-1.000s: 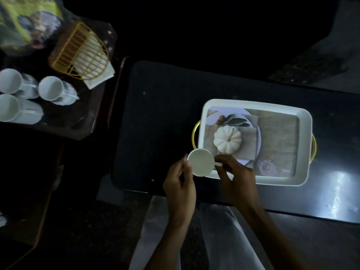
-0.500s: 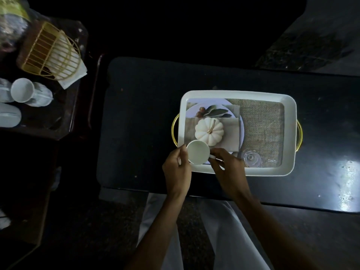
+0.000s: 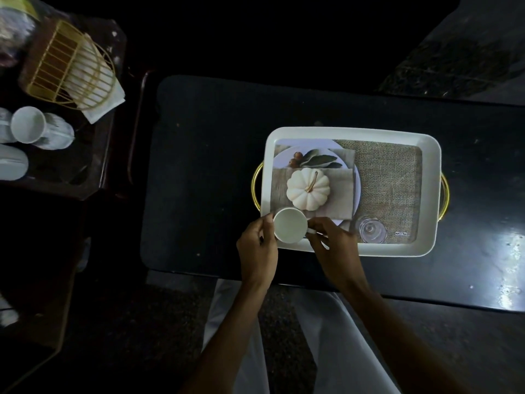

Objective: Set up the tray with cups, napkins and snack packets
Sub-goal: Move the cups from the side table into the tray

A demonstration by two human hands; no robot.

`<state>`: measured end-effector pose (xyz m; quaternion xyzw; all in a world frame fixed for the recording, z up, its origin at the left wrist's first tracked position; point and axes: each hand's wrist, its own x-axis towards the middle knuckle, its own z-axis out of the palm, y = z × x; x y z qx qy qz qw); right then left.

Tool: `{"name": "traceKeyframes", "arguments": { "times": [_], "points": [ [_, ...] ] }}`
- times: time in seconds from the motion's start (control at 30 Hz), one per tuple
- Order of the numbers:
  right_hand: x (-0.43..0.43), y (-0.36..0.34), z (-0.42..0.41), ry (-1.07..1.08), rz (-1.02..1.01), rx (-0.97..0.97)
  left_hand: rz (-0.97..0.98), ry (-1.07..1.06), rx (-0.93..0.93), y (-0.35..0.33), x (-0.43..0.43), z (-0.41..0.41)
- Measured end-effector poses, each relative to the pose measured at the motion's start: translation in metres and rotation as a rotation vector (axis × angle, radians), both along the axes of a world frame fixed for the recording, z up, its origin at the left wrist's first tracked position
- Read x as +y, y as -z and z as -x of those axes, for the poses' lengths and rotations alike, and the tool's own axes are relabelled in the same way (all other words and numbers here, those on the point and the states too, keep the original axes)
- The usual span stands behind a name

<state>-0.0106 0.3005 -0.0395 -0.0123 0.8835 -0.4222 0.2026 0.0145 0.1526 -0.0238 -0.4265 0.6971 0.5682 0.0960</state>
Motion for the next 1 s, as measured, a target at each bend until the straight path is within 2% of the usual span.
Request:
{"name": "traceKeyframes", "arguments": {
  "times": [0.27,0.43,0.73,0.87,1.0],
  "points": [
    [-0.002,-0.024,0.009,-0.059,-0.091,-0.062,-0.012,0.050,0.012,-0.006,-0.015,0.001],
    [-0.024,-0.058,0.015,-0.034,-0.070,0.013,0.000,0.004,0.087,-0.024,-0.047,-0.006],
    [-0.142,-0.073,0.020,-0.169,0.019,0.122,0.017,-0.184,0.185,-0.062,-0.155,-0.024],
    [-0.205,-0.059,0.023,-0.177,0.054,0.048,0.083,-0.258,0.218,-0.072,-0.218,-0.029],
    [-0.266,-0.047,0.029,-0.200,0.098,0.053,0.125,-0.321,0.240,-0.074,-0.281,-0.029]
  ]
}}
